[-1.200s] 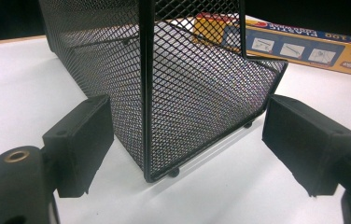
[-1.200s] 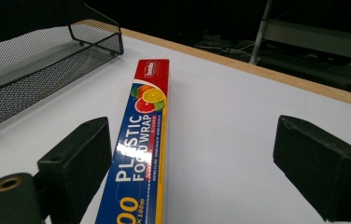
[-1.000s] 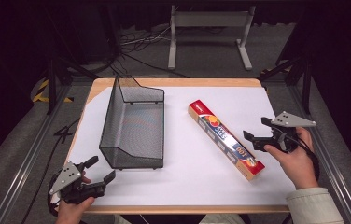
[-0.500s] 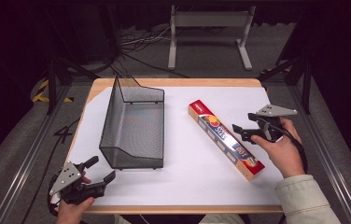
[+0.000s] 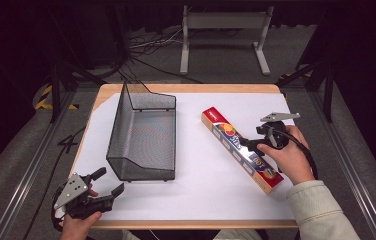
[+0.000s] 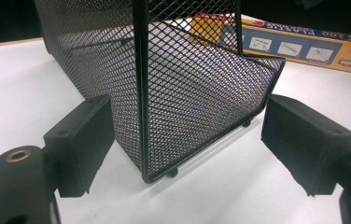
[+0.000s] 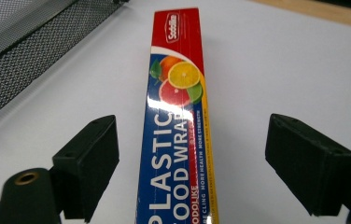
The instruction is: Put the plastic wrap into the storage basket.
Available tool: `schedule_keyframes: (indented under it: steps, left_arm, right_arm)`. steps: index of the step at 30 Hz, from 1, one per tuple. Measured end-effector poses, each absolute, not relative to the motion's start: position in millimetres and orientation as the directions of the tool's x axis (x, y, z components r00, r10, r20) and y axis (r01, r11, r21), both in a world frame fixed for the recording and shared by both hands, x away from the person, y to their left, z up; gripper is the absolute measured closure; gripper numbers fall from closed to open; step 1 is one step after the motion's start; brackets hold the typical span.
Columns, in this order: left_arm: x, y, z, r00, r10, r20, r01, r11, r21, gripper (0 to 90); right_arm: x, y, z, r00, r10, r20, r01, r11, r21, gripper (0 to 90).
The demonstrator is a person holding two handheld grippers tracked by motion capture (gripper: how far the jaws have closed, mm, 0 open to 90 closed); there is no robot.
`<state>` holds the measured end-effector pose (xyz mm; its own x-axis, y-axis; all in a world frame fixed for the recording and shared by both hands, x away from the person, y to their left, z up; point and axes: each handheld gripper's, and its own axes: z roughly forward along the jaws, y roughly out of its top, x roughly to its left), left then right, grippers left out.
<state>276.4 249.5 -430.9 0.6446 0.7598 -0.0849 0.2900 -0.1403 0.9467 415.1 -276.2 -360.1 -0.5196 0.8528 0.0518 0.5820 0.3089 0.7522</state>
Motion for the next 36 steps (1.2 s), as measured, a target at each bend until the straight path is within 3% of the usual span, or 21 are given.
schedule_keyframes:
  steps: [25,36]
  left_arm:
    - [276.8,248.2,-431.5,0.654,0.752,-0.084,0.289,-0.146,0.946,17.9]
    - [276.7,247.3,-431.4,0.658,0.748,-0.083,0.290,-0.150,0.945,17.9]
  right_arm:
    - [432.7,-253.1,-400.3,-0.531,0.847,0.011,0.688,0.423,0.590,15.2]
    - [439.8,-248.8,-407.4,-0.519,0.855,0.011,0.744,0.445,0.499,23.0]
